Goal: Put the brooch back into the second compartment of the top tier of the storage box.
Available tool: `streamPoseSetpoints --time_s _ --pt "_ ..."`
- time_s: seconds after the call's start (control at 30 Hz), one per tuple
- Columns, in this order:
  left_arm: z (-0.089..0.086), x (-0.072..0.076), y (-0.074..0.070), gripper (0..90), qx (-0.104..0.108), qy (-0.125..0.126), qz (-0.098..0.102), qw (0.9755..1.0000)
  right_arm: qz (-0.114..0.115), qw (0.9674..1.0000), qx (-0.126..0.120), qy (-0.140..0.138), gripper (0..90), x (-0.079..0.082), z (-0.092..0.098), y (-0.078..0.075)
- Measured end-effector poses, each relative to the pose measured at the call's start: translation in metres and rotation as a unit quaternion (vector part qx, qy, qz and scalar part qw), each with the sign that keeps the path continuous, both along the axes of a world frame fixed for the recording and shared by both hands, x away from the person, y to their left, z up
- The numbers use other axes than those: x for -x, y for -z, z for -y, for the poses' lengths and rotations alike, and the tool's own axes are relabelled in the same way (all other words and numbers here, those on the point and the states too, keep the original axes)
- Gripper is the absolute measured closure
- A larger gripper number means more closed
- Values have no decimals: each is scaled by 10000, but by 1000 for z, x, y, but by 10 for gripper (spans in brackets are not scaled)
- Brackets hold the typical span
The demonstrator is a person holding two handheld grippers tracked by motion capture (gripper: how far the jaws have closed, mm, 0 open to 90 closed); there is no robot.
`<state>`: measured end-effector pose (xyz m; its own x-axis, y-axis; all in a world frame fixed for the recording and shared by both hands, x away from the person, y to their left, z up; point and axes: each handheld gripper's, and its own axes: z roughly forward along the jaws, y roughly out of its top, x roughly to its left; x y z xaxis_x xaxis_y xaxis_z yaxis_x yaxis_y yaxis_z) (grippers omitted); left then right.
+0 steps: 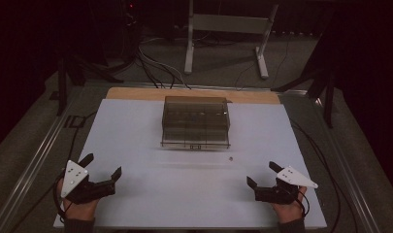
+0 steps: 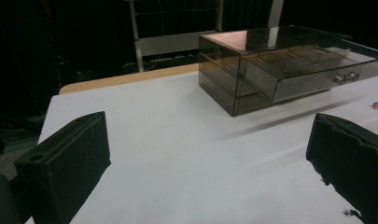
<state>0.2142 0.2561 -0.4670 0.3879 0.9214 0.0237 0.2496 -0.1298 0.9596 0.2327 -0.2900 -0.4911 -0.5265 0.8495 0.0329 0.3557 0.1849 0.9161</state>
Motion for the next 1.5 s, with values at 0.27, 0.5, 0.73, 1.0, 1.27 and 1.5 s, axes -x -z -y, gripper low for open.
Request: streamPoseSetpoints --time_s 0.27,0.5,0.73,1.0,1.27,1.5 --pt "-5 -2 9 3 -31 -162 14 9999 106 9998 -179 -71 2 -1 0 1" --pt "-7 -3 12 3 -86 -258 25 9996 -91 9988 -329 -341 2 -2 -6 -2" --pt "-7 -2 14 3 -83 -298 34 9995 -113 9988 -185 -436 2 -3 -14 -15" --pt "-4 -3 17 3 -59 -339 -2 9994 -96 9992 -119 -358 1 -11 -13 -25" --pt "-3 -2 18 3 -63 -405 24 9992 -164 9996 50 -239 2 -20 -15 -30" --pt "-2 -2 19 3 -96 -449 63 9989 -213 9995 192 -161 1 -30 -21 -33"
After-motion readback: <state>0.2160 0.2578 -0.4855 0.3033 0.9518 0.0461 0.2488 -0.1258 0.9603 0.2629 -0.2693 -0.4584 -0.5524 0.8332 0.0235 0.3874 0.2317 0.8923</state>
